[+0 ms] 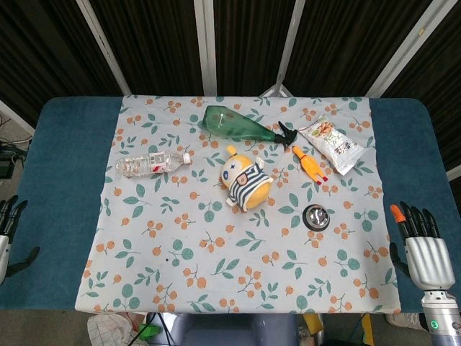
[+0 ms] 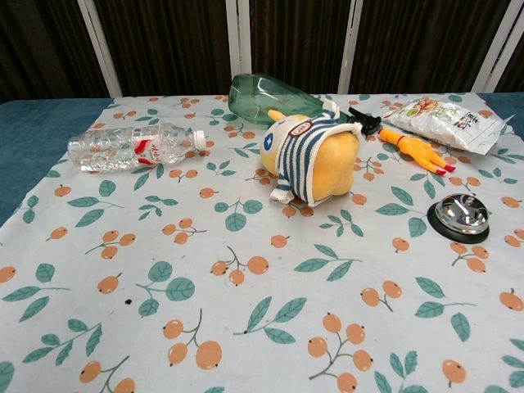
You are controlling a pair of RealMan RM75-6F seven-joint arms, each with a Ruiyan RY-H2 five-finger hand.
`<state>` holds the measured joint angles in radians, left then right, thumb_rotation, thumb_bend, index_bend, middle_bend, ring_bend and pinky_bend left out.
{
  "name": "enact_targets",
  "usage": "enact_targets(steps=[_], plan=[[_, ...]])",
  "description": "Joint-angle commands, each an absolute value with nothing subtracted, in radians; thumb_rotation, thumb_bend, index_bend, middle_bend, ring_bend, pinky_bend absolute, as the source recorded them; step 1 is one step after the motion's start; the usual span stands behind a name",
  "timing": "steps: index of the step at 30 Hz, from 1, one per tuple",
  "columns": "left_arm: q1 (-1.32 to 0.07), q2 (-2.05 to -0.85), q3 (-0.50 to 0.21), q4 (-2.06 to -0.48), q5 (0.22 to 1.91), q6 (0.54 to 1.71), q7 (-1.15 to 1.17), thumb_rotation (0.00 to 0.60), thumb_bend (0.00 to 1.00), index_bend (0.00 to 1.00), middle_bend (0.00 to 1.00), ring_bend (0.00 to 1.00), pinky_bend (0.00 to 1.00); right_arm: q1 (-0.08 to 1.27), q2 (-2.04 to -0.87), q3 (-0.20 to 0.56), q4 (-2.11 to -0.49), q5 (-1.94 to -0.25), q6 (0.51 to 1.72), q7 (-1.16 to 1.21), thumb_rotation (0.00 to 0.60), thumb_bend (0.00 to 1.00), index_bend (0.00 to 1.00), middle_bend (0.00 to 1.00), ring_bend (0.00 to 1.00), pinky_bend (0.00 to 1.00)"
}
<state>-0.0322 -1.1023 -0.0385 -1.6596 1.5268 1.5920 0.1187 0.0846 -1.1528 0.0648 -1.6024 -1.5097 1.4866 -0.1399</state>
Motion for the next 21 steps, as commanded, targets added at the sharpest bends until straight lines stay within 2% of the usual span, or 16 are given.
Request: enact_targets(steps=[1,16,19,21], plan=[[-0.029,-1.101,-0.036,-1.657,1.534,1.597,0.117,0.6,0.36,0.05,0.0,0.03,0.16,0.085,-1.154,0.064,-1.607,-1.513,1.487,-0.146,0.6,0.54,0.05,0.0,0.0,0.0],[-0.026,-1.101,-0.036,-1.67,1.525,1.588,0.127,0.6,0.36,0.05,0.0,0.03,0.16,0.09,-1.151,0.05,-1.61,-1.535,1.476,-0.126,0.6,0.54,0.05,0.0,0.0,0.0],[-0.025,-1.102,-0.034,-1.674,1.535,1.593,0.134,0.6,0.36,0.05,0.0,0.03,0.16,0.096,-1.154,0.043,-1.604,-1.552,1.47,-0.126,0.6,0.69,0.06,0.0,0.0,0.0],[-0.022,-1.103,-0.031,-1.674,1.543,1.598,0.134,0.6,0.36,0.05,0.0,0.03,0.16,0.098,-1.158,0.04,-1.603,-1.56,1.47,-0.13,0.6,0.87,0.07,0.0,0.0,0.0]])
